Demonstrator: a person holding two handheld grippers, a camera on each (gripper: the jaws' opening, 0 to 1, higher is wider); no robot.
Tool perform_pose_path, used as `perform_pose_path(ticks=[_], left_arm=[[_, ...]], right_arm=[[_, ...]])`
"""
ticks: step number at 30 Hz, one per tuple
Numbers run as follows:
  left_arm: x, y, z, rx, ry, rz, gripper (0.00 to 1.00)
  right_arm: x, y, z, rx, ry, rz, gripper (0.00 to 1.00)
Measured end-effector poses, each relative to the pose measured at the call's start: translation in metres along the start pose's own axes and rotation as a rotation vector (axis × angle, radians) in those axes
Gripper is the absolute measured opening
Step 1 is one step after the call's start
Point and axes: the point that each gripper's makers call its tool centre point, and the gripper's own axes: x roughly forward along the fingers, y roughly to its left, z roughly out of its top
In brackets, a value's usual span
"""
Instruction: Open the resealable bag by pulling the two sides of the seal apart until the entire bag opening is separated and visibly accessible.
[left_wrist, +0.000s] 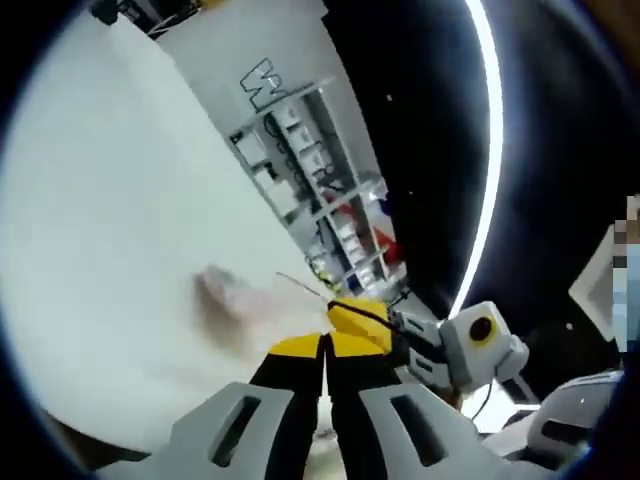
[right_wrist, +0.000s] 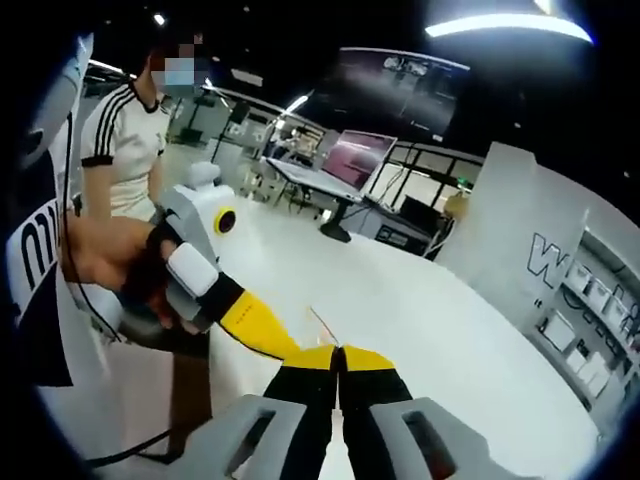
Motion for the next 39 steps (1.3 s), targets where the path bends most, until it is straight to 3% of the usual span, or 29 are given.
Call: perform_pose_path(ticks=[4, 11, 15, 21, 26, 28, 32, 39], left_arm=[[0.003, 0.001, 0.005, -0.090, -0.037, -0.008, 0.10], [0.005, 0.001, 0.008, -0.099, -0.052, -0.002, 0.06], [0.007, 0.000, 0.007, -0.095, -0.043, -0.004, 0.02], [0.001, 0.002, 0.003, -0.019, -0.024, 0.012, 0.01], [-0.003, 0.004, -0.001, 0.012, -0.018, 0.031, 0.00], [-0.002, 0.017, 0.001, 0.028, -0.007, 0.046, 0.00], [-0.005, 0.022, -0.007, 0.038, 0.022, 0.059, 0.00], [-0.004, 0.023, -0.003, 0.053, 0.037, 0.066, 0.01]], right_arm=[[-0.001, 0.002, 0.001, -0.002, -0.006, -0.002, 0.00], [-0.002, 0.004, 0.002, -0.009, -0.011, 0.000, 0.00], [-0.002, 0.005, 0.002, -0.008, -0.010, 0.004, 0.00], [-0.002, 0.005, -0.002, 0.003, 0.001, 0.014, 0.00], [-0.002, 0.010, -0.006, 0.065, 0.006, 0.095, 0.00], [-0.002, 0.013, -0.010, 0.075, 0.036, 0.136, 0.03], [-0.002, 0.021, -0.012, 0.102, 0.048, 0.219, 0.03], [-0.001, 0.029, -0.014, 0.056, 0.090, 0.269, 0.01]])
